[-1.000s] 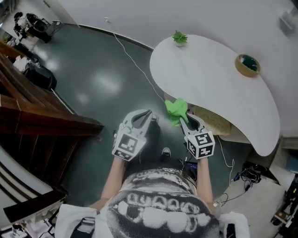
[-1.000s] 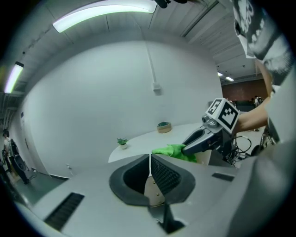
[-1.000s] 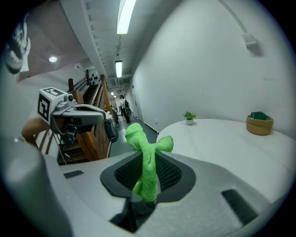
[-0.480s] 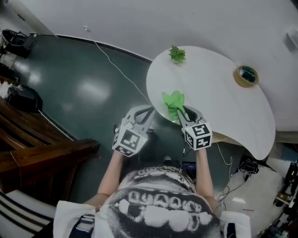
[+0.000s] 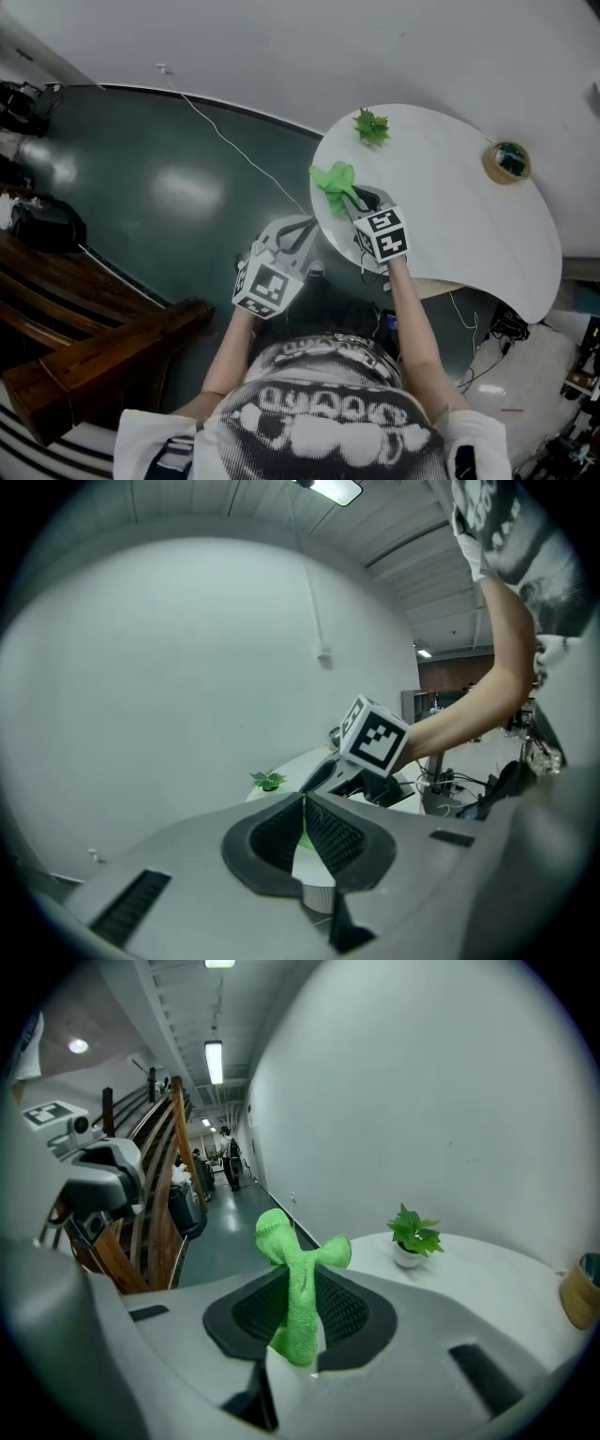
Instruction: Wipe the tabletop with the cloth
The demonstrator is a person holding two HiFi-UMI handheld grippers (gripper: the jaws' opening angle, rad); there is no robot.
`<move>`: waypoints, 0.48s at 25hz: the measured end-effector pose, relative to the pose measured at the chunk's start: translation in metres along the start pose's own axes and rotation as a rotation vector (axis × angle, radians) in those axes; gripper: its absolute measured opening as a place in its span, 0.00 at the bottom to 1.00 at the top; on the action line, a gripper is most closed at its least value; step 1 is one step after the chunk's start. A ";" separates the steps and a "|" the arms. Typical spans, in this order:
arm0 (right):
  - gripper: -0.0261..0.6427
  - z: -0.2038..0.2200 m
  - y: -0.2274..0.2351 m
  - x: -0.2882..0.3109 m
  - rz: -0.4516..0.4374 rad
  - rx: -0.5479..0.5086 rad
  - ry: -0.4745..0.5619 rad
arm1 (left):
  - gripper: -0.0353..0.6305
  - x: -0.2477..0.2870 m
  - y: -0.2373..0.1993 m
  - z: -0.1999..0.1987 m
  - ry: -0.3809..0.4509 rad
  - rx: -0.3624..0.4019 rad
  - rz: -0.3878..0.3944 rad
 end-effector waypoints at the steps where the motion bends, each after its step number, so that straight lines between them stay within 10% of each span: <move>1: 0.16 -0.001 0.001 0.011 -0.002 -0.008 -0.016 | 0.06 0.001 -0.004 0.001 0.003 -0.005 0.001; 12: 0.16 0.017 0.016 0.069 0.006 -0.024 -0.162 | 0.06 0.003 -0.022 0.013 0.005 -0.042 0.010</move>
Point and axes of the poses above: the fingertips, and each gripper's own axes: x forward along the fingers, y to its right, z out of its underside, the point moved 1 cm from there along -x, backward along the fingers, and after that the axes turned 3 degrees about x, right-handed, at the moved point
